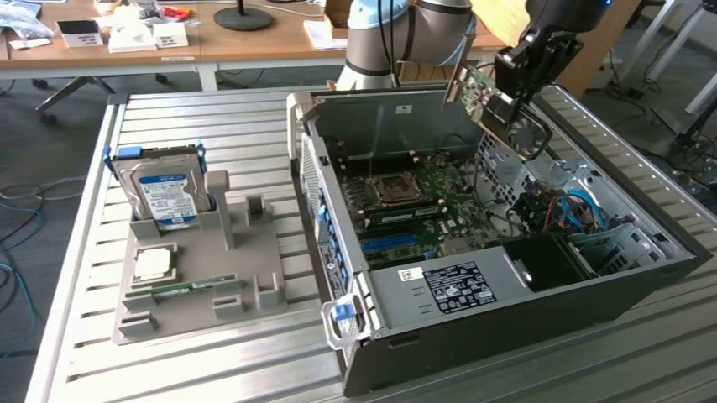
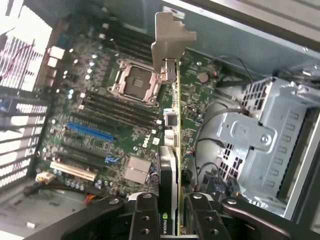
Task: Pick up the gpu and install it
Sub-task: 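Insert the gpu into the slot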
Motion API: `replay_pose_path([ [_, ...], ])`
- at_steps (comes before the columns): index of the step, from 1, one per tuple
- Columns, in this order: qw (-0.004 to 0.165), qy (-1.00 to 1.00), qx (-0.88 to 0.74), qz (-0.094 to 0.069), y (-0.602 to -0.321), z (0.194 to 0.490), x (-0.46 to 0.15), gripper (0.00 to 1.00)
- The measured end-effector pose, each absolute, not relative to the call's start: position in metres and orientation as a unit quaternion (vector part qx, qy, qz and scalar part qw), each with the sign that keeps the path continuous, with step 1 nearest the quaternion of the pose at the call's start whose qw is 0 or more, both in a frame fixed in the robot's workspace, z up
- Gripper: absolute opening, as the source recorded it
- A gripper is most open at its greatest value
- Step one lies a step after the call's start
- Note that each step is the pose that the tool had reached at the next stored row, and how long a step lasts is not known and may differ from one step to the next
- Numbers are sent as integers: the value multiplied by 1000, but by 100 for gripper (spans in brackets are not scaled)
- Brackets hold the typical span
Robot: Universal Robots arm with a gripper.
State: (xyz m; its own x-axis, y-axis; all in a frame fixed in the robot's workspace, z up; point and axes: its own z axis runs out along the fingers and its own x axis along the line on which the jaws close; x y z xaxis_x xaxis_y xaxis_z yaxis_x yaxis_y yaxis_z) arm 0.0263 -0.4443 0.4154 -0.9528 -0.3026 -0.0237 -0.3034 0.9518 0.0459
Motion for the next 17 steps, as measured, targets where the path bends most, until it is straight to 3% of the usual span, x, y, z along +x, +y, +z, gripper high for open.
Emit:
replay_pose_path([
  [17,4,953,-303,25,-444,415,26,27],
])
